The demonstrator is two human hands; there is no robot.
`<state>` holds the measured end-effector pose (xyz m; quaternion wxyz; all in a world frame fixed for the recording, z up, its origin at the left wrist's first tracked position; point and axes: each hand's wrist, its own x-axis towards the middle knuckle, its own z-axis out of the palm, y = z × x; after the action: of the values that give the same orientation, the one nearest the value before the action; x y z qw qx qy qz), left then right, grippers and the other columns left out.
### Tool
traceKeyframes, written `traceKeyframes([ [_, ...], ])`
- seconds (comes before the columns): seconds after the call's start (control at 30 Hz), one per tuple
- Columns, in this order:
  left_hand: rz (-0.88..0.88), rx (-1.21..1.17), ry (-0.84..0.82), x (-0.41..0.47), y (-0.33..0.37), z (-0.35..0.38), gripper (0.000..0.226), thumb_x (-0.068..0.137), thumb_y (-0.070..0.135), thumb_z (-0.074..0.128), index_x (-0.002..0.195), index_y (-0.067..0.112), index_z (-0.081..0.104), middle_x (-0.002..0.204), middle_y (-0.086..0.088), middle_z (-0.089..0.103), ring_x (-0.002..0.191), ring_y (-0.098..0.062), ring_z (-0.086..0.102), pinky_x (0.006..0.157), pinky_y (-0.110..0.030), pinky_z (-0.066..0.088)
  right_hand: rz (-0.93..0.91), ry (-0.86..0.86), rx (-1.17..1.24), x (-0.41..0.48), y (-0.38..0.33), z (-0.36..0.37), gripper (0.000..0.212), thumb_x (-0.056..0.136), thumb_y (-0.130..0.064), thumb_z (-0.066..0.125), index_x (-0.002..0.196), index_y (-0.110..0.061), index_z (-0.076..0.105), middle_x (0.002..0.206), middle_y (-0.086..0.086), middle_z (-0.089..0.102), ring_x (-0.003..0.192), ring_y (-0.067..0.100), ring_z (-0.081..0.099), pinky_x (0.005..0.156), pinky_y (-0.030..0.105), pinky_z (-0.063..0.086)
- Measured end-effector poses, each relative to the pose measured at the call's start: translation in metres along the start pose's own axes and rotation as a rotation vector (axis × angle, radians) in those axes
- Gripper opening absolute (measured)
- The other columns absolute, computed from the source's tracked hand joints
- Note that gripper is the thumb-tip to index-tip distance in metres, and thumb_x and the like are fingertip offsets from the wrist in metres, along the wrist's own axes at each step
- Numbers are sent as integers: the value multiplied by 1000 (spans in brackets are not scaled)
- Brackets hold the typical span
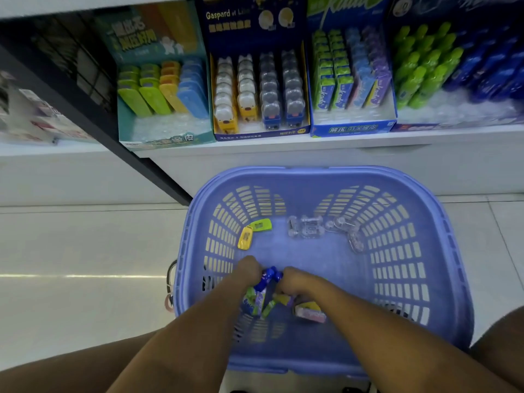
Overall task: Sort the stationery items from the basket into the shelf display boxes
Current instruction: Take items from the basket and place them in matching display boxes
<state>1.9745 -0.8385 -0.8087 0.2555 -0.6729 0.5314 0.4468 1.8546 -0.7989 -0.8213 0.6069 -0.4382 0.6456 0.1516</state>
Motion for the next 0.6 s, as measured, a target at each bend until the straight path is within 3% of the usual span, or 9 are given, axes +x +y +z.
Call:
traceKeyframes([
  [0.07,-4,-201,34,0,7,2,31,101,6,34,118,-8,56,112,-27,57,112,-34,54,91,-34,40,49,26,20,-1,-7,-10,10,87,-14,58,78,-9,55,74,12,59,68,25,64,53,30,48],
  [0.1,15,-325,28,-2,12,3,30,102,6,33,116,-6,56,117,-28,55,107,-34,55,91,-34,39,41,51,-42,-3,-11,-16,7,87,-13,58,89,-6,57,84,13,62,79,27,66,53,30,48],
  [0.17,97,-558,51,-9,21,6,25,104,9,31,99,3,55,109,-31,53,87,-28,56,87,-35,40,6,160,-170,-1,-15,-24,41,88,-12,59,125,-6,44,115,17,59,102,33,62,58,35,49],
  [0.2,123,-613,86,-14,27,6,30,105,15,30,86,7,52,102,-31,55,81,-27,54,83,-38,41,-23,203,-201,-2,-16,-27,51,89,-13,58,134,-10,35,124,18,54,108,35,58,63,38,49],
  [0.3,78,-815,134,-26,42,2,55,102,44,24,65,12,49,73,-14,54,66,-23,51,66,-32,42,-82,336,-226,-8,-20,-36,44,95,-18,45,136,-13,32,130,19,51,112,35,54,73,38,44],
  [0.4,37,-1106,-16,-30,46,-8,66,94,63,28,87,6,61,92,-16,65,91,-30,62,82,-36,51,-148,388,-241,-20,-25,-51,43,92,-12,46,134,-9,36,133,20,48,112,35,55,62,31,41],
  [0.43,74,-1171,-32,-31,47,-11,68,91,67,30,91,8,64,93,-16,67,89,-30,64,77,-38,53,-186,397,-226,-27,-27,-58,40,91,-11,48,130,-9,39,131,20,49,109,35,56,58,30,42],
  [0.5,170,-1264,-56,-35,48,-19,73,86,74,33,92,9,67,78,-13,68,67,-26,62,54,-30,48,-254,423,-189,-43,-32,-72,33,91,-13,51,123,-11,45,124,18,55,105,33,58,63,29,43],
  [0.6,313,-1372,-120,-47,54,-34,74,82,75,37,86,8,69,66,-10,67,55,-21,61,47,-24,45,-336,505,-80,-69,-37,-90,34,90,-17,54,123,-13,47,119,14,61,106,32,59,78,32,46],
])
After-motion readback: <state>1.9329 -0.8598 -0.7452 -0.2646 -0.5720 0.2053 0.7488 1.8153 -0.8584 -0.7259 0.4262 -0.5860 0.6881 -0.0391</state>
